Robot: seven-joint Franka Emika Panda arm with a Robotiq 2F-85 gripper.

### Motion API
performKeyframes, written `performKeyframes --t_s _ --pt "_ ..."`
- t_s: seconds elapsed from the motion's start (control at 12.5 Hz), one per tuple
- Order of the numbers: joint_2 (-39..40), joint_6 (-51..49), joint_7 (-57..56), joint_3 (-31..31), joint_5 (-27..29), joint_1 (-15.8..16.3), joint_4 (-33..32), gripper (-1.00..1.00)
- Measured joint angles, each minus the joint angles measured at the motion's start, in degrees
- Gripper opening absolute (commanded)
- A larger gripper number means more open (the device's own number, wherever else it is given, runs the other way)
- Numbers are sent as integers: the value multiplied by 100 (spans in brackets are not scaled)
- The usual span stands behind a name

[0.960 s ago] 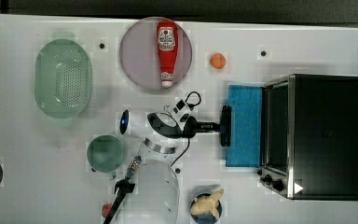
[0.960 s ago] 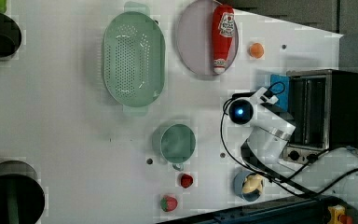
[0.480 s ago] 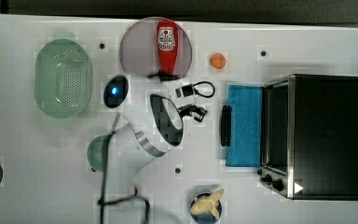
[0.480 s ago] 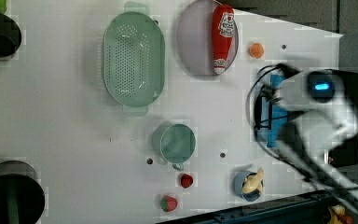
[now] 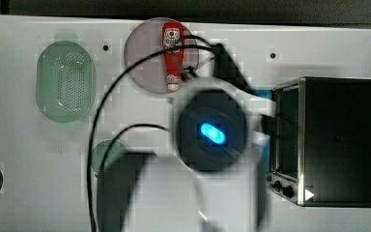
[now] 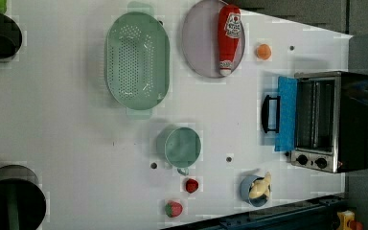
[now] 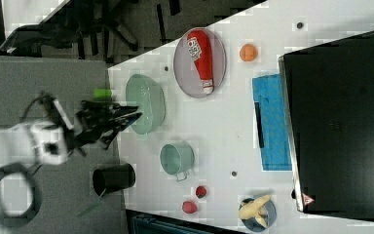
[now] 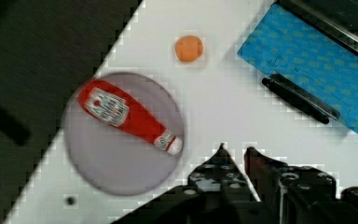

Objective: Flap open oven.

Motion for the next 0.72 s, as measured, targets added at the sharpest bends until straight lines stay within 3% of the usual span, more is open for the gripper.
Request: performKeyframes --t_s 0.32,0.72 --pt "-625 -548 8 -255 116 -189 56 -65" --pt "-417 -776 21 -134 158 -136 -67 -65"
